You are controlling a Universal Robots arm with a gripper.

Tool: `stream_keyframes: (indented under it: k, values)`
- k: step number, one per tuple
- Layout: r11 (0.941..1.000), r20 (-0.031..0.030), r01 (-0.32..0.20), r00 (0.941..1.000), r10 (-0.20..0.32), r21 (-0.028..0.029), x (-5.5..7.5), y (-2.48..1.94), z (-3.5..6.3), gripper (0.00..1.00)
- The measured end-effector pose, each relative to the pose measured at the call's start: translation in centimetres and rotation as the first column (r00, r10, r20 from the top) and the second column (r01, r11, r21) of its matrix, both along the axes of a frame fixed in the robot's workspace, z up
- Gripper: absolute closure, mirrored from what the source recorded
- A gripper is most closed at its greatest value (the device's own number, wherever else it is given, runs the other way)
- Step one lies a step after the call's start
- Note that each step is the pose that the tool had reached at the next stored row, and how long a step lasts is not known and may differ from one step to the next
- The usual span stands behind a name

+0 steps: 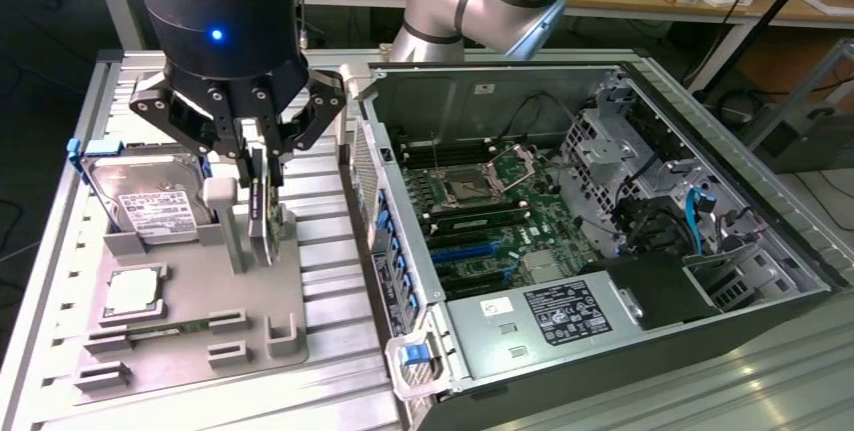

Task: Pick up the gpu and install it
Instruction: 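Pick up the gpu and move the gpu toward the slot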

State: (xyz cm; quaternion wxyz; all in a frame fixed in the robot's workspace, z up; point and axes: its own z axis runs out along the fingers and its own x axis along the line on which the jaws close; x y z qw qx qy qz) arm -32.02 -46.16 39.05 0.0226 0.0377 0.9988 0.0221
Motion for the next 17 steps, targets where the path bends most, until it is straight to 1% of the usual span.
stream_keyframes:
  k: [7, 17]
  values:
    - [1.0000, 0.0000, 0.000, 1.0000, 0.000, 0.0000, 0.0, 0.00, 0.42, 0.73]
    - [1.0000, -0.0001, 0.000, 1.0000, 0.000, -0.0001, 0.0, 0.00, 1.43, 0.73]
